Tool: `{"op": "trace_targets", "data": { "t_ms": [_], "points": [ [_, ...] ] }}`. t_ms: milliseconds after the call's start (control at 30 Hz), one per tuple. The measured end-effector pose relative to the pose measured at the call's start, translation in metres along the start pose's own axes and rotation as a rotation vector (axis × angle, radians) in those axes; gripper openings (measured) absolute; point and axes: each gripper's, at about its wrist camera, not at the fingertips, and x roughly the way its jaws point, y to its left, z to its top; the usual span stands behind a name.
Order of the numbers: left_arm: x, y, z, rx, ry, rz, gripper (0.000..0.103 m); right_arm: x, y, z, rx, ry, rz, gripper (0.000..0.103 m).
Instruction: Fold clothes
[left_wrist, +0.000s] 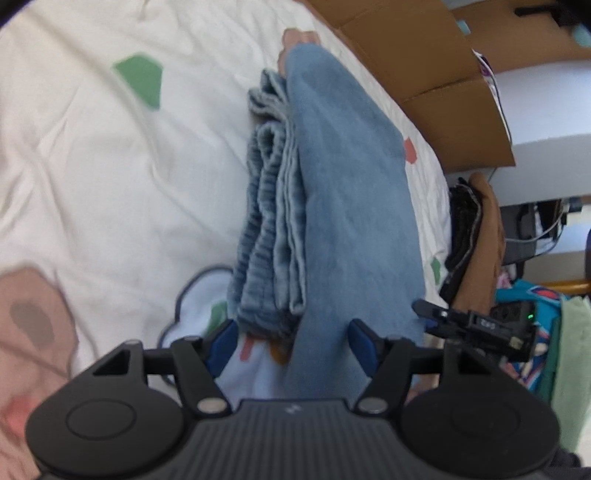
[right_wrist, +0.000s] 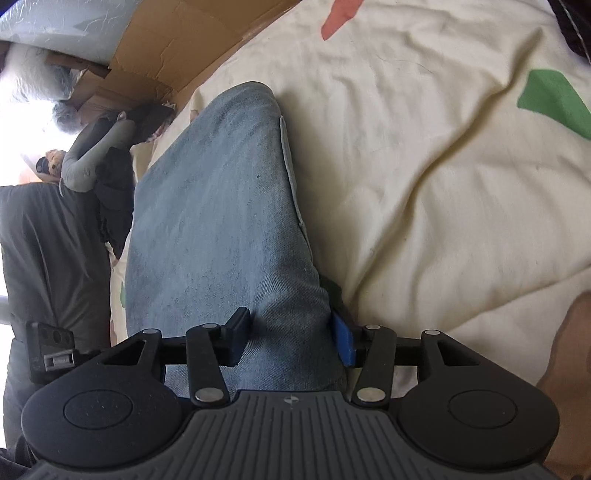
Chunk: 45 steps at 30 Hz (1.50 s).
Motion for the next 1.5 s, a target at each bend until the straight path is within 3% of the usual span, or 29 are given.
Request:
{"op": "trace_targets", "data": {
  "t_ms": [267,333,367,467,500,533,833,967,1000,1167,1500],
  "points": [
    [0.028,0.003,-0.004,-0.025,0.037,-0.064,0.066,0.003,0.000,-0.012,-0.003,0.020,-0.008,0.051],
    [0.030,0.000,-0.004,-0.026,0.040,-0.070,0.052,0.003,0.000,-0.012,-0.003,0.019,-0.008,0.050],
    [0.030,-0.002,-0.004,-0.024,0.040,-0.068,0.051,0.003,0.000,-0.012,-0.005,0.019,-0.008,0.050],
    [0.024,-0.005,-0.004,-0.012,0.035,-0.061,0.036,0.002,0.002,-0.012,-0.009,0.022,-0.005,0.050],
    [0.021,-0.005,-0.004,-0.016,0.037,-0.069,0.024,0.002,0.004,-0.012,-0.009,0.025,-0.003,0.050],
    [0.017,-0.005,-0.003,-0.019,0.041,-0.083,0.018,0.001,0.006,-0.012,-0.009,0.028,-0.002,0.050],
    [0.002,-0.013,0.007,0.028,0.035,-0.032,0.015,0.003,0.021,-0.020,-0.047,0.054,-0.014,0.048],
    [0.021,0.009,0.002,-0.007,0.057,-0.019,0.020,0.006,0.018,-0.025,-0.065,0.080,-0.050,0.048],
    [0.023,0.013,0.001,-0.016,0.061,-0.018,0.025,0.007,0.017,-0.026,-0.068,0.087,-0.059,0.048],
    [0.012,0.007,-0.002,0.021,0.071,0.018,0.026,-0.006,0.023,-0.027,-0.080,0.087,-0.078,0.050],
    [-0.017,-0.003,0.003,0.054,0.054,0.047,0.008,-0.038,0.053,-0.025,-0.189,0.040,-0.079,0.049]
  ]
}}
